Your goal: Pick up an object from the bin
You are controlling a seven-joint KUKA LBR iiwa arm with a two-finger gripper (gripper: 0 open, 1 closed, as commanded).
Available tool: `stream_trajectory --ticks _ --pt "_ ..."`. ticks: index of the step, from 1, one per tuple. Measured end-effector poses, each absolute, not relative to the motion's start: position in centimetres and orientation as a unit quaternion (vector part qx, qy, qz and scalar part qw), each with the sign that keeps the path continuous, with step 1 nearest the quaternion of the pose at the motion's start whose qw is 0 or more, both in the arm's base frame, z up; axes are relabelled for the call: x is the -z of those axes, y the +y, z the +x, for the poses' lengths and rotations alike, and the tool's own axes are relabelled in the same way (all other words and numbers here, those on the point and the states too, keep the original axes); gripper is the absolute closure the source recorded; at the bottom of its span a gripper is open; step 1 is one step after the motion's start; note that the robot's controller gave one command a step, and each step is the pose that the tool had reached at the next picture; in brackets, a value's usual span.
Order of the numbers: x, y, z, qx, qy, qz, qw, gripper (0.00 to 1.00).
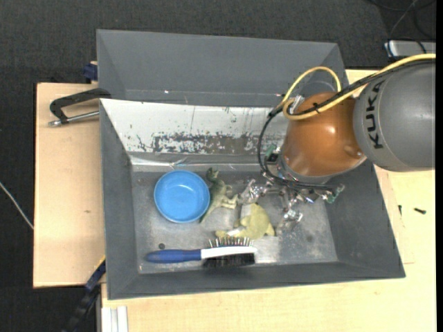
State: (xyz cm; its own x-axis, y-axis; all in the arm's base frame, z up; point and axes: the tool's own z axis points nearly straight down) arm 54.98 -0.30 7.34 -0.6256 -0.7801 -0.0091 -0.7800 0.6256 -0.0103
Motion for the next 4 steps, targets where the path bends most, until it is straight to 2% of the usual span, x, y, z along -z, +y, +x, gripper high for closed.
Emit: stream_trajectory --ticks 1,2,3,4 --pt "-9.2 -0.6 54.2 0.001 0.845 -0.535 0.004 0.00" --pt "-9.2 -0.6 54.2 0.000 0.845 -0.535 0.003 1.00" --pt "-16.2 -6.3 51.5 0.002 0.705 -0.710 0.002 1.00" --pt "-21.9 -5.2 54.1 0.003 0.706 -0.709 0.005 1.00"
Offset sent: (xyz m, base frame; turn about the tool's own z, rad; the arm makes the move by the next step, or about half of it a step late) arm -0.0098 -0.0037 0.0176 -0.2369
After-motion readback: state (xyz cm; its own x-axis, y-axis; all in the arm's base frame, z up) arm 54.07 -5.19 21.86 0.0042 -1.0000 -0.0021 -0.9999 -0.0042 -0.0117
